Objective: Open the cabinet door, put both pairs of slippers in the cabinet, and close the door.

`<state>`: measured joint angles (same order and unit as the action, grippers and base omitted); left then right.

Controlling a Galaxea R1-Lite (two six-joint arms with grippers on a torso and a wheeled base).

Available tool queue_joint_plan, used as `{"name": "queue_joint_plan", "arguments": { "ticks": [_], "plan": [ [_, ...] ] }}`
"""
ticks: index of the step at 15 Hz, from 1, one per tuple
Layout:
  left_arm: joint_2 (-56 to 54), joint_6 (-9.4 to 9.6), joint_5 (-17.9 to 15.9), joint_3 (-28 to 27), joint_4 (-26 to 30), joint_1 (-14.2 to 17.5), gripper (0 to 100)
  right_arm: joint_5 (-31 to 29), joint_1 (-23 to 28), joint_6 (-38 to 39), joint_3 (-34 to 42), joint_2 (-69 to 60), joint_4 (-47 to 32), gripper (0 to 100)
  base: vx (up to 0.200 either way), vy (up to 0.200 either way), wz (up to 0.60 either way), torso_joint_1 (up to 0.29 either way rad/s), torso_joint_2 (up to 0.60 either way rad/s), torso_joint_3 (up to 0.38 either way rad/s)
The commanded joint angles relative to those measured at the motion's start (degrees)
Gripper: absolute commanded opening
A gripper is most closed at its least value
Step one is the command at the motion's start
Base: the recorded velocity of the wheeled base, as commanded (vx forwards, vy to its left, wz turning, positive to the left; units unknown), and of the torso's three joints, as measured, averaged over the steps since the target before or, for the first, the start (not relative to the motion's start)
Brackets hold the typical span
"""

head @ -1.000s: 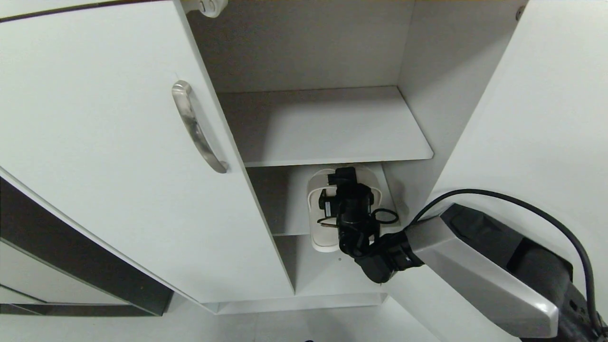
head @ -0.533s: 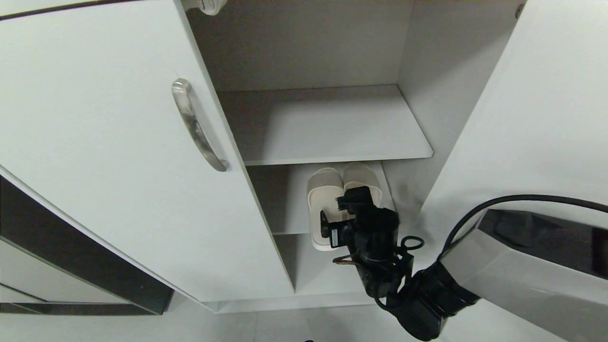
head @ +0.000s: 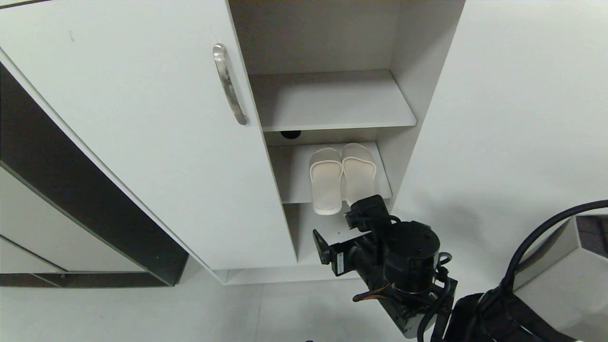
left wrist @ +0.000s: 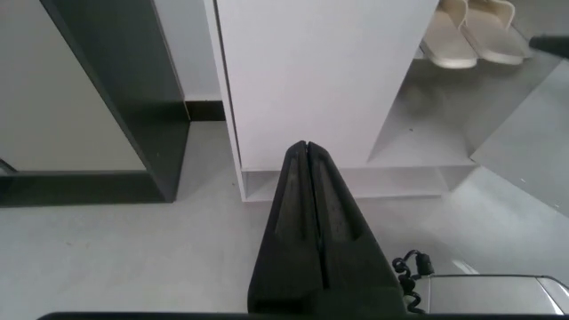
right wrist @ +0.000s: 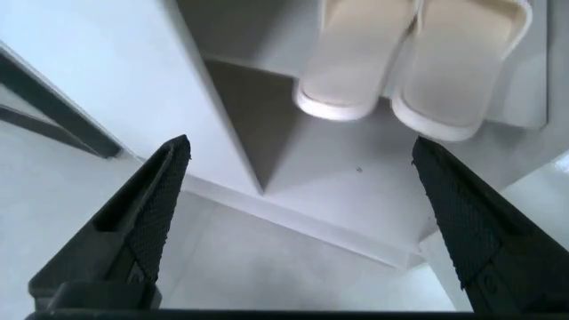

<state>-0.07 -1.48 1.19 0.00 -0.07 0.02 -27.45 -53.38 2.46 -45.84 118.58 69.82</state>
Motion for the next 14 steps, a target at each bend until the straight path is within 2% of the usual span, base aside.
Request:
{"name": "queue_joint_plan", "arguments": {
  "ticks": [1,7,14],
  "plan": [
    [0.1,-0.11,-0.1,0.0,0.0,0.1,0,-0.1,-0.2,0.0,0.2,-0.9,0.1,100,0.000,0.000,0.00,0.000,0.00,0.000],
    [0.1,-0.11,-0.1,0.0,0.0,0.1,0,-0.1,-0.4,0.0,0.7,-1.3,0.1,100,0.000,0.000,0.00,0.002,0.00,0.038],
    [0.1,-0.11,-0.1,0.0,0.0,0.1,0,0.6,-0.9,0.0,1.3,-1.5,0.1,100,0.000,0.000,0.00,-0.002,0.00,0.196]
  ]
}}
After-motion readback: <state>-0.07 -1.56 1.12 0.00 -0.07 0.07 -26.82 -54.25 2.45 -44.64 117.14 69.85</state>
